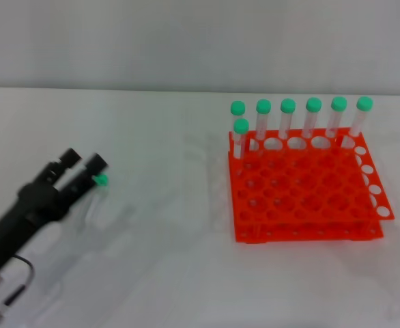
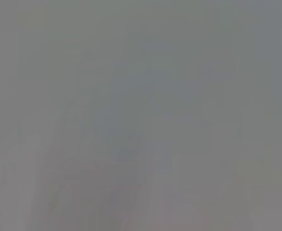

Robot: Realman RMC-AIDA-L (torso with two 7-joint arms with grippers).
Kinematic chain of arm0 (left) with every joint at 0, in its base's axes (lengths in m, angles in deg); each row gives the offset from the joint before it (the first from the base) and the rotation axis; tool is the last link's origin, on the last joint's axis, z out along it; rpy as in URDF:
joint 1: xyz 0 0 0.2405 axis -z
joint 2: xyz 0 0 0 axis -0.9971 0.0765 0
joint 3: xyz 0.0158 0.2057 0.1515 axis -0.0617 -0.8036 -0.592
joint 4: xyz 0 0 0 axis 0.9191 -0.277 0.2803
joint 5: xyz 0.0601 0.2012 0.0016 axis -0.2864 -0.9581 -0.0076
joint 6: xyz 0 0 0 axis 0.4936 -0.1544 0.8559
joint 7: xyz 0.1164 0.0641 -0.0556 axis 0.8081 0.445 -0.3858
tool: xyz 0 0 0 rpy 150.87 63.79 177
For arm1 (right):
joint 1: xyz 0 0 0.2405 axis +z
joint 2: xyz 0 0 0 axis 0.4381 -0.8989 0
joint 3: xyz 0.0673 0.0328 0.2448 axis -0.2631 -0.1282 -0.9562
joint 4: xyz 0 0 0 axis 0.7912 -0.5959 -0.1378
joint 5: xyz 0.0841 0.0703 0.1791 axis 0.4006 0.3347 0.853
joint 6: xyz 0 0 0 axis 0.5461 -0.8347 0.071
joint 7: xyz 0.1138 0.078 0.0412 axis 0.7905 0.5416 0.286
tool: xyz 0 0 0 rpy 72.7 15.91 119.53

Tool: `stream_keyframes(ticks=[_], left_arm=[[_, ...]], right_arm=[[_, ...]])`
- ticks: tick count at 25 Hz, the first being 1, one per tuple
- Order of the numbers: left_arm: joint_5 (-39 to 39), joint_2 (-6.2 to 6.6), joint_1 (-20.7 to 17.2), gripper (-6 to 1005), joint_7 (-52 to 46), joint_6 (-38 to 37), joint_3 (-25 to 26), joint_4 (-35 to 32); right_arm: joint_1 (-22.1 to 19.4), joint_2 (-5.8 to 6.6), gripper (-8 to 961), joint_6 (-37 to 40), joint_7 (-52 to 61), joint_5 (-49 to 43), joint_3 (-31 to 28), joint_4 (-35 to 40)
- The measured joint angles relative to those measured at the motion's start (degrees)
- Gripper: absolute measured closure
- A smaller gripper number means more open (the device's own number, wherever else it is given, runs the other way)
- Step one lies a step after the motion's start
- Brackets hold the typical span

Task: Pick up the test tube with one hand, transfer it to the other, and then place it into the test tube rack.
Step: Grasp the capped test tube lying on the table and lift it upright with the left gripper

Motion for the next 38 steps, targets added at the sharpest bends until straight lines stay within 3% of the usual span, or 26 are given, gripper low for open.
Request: stream_keyframes(ticks=[6, 9, 11, 12, 13, 18, 21, 24, 27, 31, 38], left_arm=[[-1.3, 0.01, 6.5, 121, -25.7, -1.6, -2.0, 21.0], [-7.2, 0.73, 11.0, 122, -38.9, -1.8, -2.3, 32.2], [-9.3, 1.2, 12.2, 122, -41.7, -1.9, -2.3, 34.2], [-17.1, 3.79, 16.0, 122, -50.6, -2.7, -2.3, 37.9], [-18.4, 4.28, 16.5, 122, -51.6, -2.8, -2.3, 38.1], [-32.7, 9.81, 22.8, 122, -62.7, -3.2, -2.3, 38.5], [-43.9, 12.4, 27.5, 122, -66.8, -3.2, -2.3, 38.6], [-55.0, 13.6, 32.7, 122, -69.2, -3.1, -2.4, 38.5], [-64.9, 13.75, 37.1, 123, -70.1, -2.5, -2.4, 38.2], [-74.5, 12.26, 41.4, 123, -71.6, 0.8, -2.4, 35.5], [-79.9, 9.28, 42.5, 123, -74.5, 8.8, -2.4, 29.3]], right_arm=[[0.0, 0.01, 106, -0.9, -0.7, 3.6, -0.1, -0.1], [0.0, 0.01, 106, -2.0, -2.2, 4.9, -0.3, -0.5], [0.0, 0.0, 107, -2.5, -2.7, 5.1, -0.6, -0.7], [-0.1, 0.0, 107, -2.6, -2.7, 5.1, -0.6, -0.7], [-0.2, 0.0, 107, -2.8, -2.6, 5.1, -0.7, -0.8], [-0.3, 0.0, 108, -3.5, -2.6, 5.1, -0.7, -1.9], [-0.1, -0.02, 109, -4.2, -2.3, 5.3, -0.8, -2.7], [0.0, -0.08, 109, -4.5, -1.8, 5.8, -0.8, -2.9], [0.0, -0.08, 110, -4.8, -1.7, 5.8, -1.1, -3.0], [0.0, -0.09, 111, -5.5, -1.7, 5.8, -1.4, -2.9], [-0.7, -0.09, 112, -5.1, -1.3, 5.7, -1.3, -3.0]])
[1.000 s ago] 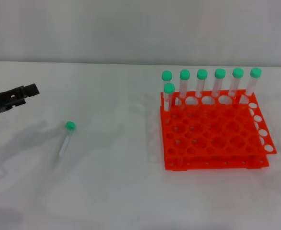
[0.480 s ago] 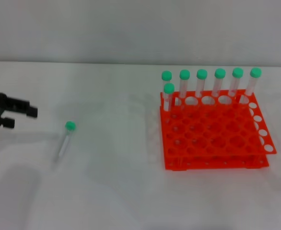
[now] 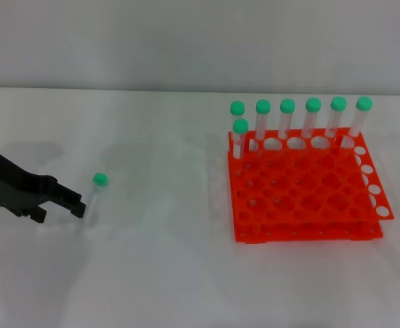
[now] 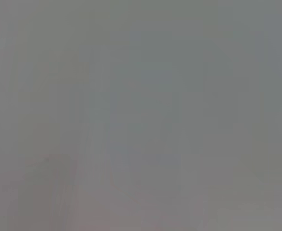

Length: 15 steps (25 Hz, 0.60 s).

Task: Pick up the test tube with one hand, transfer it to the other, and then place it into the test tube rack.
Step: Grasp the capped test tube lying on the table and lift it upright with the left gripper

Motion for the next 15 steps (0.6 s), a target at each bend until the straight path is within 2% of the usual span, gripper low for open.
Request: stream_keyframes(ticks=[10, 15], left_arm=[[-2.9, -2.07, -0.1, 124, -0.6, 5.6, 0.1, -1.1], [-3.4, -2.15, 0.2, 124, -0.6, 6.7, 0.1, -2.4]], right_arm=[[-0.7, 0.09, 115, 0.6, 0.9, -0.4, 0.4, -1.5], [-0.8, 0.09, 116, 2.1, 0.9, -0.4, 0.4, -2.8]])
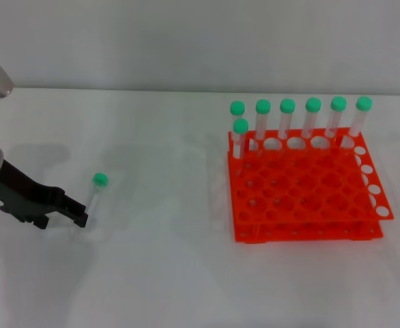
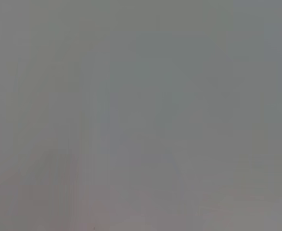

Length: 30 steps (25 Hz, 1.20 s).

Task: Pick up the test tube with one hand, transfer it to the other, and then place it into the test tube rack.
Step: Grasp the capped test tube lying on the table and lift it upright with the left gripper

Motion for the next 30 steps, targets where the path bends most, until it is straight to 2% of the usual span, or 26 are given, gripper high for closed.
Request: stream_keyframes(ticks=[7, 12, 25, 30], left_arm=[[-1.3, 0.77, 0.8, 193, -0.8, 2.0, 0.0, -2.8], [-3.8, 0.66, 1.8, 386, -2.2, 3.4, 0.0, -3.8], [-7.2, 0.06, 3.4, 506, -5.7, 7.5, 0.0, -8.6], [-9.5, -0.65, 4.0, 567, -7.2, 9.6, 0.0, -9.2]], right_arm=[[0.1, -0.07, 117, 0.7, 0.1, 0.0, 0.0, -0.7], [0.4, -0.09, 118, 0.8, 0.3, 0.0, 0.1, -0.9], [0.6, -0.09, 121, 0.8, 0.8, 0.0, 0.1, -0.9], [0.8, -0.09, 122, 0.6, 0.8, 0.0, 0.1, -0.8]])
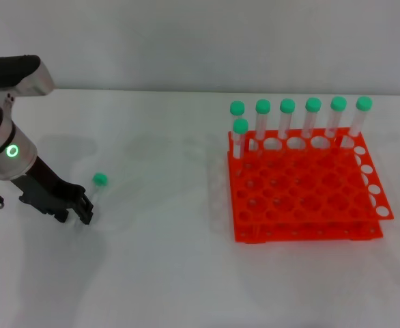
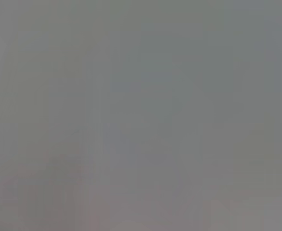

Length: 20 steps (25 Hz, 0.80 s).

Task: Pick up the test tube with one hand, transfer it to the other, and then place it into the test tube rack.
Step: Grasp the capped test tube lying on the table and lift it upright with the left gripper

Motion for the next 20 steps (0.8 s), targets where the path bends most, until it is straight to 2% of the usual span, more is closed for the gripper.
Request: stream_keyframes(ticks=[12, 20], left_arm=[[-1.7, -0.5, 0.7, 713, -0.3, 1.2, 0.0, -1.5], [-2.5, -0.6, 0.9, 728, -0.5, 1.2, 0.0, -1.4]], right_arm=[[0.3, -0.09, 124, -0.4, 0.0, 0.0, -0.1, 0.4], [0.7, -0.09, 126, -0.4, 0.1, 0.0, -0.1, 0.5]])
